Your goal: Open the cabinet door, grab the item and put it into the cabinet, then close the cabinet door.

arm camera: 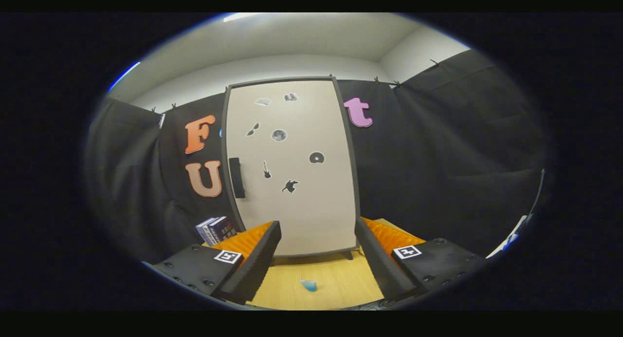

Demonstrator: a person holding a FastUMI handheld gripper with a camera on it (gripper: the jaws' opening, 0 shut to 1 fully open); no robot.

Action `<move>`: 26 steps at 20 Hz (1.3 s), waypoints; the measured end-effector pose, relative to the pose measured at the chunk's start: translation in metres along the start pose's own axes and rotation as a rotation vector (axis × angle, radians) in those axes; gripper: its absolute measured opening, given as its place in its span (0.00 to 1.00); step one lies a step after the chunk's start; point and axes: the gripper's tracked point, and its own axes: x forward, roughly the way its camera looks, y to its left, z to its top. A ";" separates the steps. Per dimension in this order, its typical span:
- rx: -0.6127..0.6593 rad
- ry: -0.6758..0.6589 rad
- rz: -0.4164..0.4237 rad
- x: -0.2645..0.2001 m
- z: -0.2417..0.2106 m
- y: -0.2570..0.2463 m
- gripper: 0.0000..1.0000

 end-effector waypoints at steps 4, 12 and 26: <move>-0.026 -0.012 0.071 0.037 0.013 0.061 0.98; -0.025 -0.002 0.144 0.150 0.028 0.160 0.98; -0.042 0.105 0.116 0.267 0.002 0.195 0.50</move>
